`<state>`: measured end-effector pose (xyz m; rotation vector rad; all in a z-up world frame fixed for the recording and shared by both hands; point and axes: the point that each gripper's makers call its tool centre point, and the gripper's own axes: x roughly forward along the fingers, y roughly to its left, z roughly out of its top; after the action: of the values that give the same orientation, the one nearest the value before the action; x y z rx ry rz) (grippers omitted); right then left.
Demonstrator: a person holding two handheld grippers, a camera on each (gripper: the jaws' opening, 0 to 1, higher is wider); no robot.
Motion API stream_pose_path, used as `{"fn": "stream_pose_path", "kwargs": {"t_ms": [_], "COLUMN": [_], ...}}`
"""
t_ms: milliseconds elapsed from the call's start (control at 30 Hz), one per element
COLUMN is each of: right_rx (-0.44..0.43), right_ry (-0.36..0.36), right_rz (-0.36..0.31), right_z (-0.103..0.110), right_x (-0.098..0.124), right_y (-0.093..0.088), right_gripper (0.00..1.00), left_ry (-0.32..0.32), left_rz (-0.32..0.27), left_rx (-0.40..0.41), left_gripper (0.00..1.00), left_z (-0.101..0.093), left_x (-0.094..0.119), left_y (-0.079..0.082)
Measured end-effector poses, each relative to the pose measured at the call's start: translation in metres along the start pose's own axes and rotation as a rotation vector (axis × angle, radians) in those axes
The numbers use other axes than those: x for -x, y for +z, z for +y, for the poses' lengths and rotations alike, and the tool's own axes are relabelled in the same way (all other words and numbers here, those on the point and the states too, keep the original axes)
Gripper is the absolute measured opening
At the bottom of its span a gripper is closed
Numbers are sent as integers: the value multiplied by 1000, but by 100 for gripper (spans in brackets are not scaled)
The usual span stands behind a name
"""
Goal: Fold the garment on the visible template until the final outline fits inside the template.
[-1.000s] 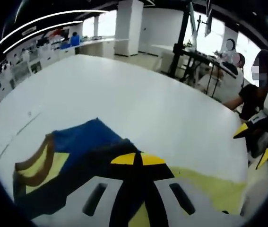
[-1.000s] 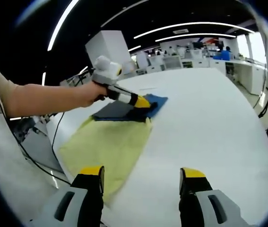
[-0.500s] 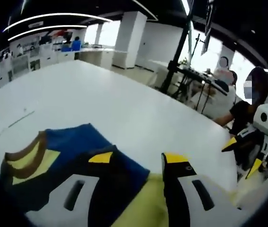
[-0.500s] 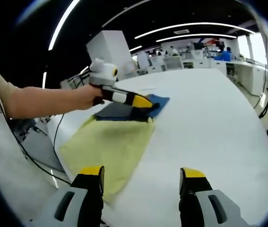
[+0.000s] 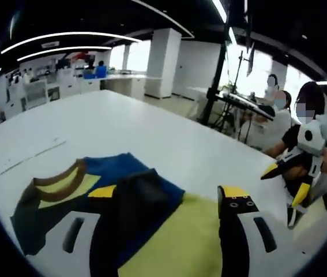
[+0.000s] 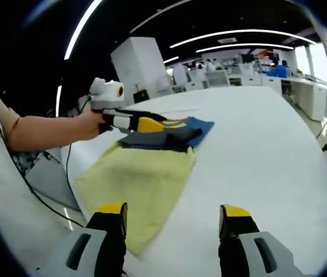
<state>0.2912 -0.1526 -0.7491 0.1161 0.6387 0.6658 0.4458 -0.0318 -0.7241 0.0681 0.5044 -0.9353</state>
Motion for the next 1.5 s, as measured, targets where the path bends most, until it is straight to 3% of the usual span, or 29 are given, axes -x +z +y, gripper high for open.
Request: {"fn": "stream_pose_path", "kwargs": {"t_ms": [767, 1500], "right_rx": [30, 47], "right_ry": [39, 57], "right_rz": [9, 32], "right_z": [10, 20], "right_x": [-11, -18], "right_y": [5, 2], "right_gripper": [63, 63], "left_ry": [110, 213], "left_rz": [-91, -67], "left_rx": [93, 196], "left_gripper": [67, 65], "left_z": [14, 25], "left_x": [94, 166], "left_y": [-23, -82]}}
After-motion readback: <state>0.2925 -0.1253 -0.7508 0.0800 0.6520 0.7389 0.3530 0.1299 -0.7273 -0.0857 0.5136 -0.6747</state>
